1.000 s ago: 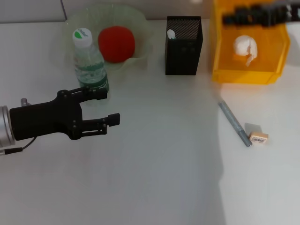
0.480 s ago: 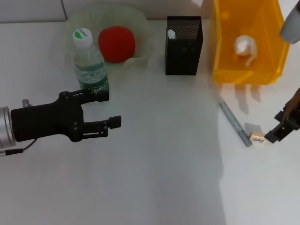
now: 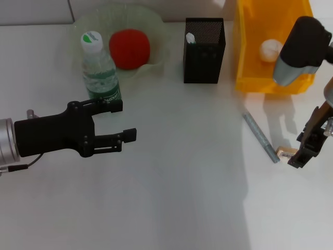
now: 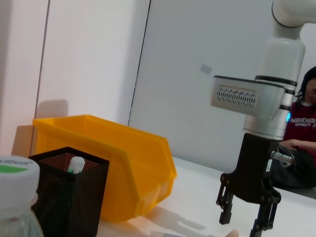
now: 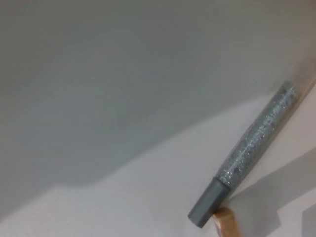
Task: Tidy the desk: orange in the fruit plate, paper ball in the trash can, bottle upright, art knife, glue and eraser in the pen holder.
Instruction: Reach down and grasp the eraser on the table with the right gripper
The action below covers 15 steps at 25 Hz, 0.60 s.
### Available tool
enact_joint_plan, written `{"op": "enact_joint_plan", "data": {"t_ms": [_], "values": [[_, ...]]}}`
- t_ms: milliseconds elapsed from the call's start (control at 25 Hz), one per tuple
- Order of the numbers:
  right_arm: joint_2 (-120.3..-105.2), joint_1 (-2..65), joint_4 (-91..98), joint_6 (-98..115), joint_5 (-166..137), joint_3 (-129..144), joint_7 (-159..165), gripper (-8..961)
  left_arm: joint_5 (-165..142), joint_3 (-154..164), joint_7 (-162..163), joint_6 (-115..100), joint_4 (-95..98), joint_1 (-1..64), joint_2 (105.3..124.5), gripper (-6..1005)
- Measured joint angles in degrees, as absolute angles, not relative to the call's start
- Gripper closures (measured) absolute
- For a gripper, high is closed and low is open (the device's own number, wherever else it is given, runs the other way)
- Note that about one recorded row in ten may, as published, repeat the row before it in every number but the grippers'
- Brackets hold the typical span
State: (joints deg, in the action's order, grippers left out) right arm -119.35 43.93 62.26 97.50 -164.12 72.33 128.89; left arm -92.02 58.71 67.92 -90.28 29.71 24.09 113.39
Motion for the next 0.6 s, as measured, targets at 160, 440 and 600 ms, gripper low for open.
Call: {"op": "enact_joint_plan", "data": {"t_ms": [160, 440, 600], "values": [[-119.49, 44.6, 59.5, 94.3, -163.2, 75.0, 129.6, 289, -92.0, 58.7, 67.8, -90.0, 29.7, 24.1, 113.53, 174], [-119.55, 44.5, 57.9, 90.3, -163.0, 80.1, 131.9, 389, -92.0, 58.5, 67.8, -90.0, 29.6, 24.1, 113.66, 174], [-119.61, 44.4, 58.9, 90.2, -162.9, 80.2, 132.2, 528, -92.0, 58.3, 67.8, -89.6, 29.4, 24.1, 113.68, 174]]}}
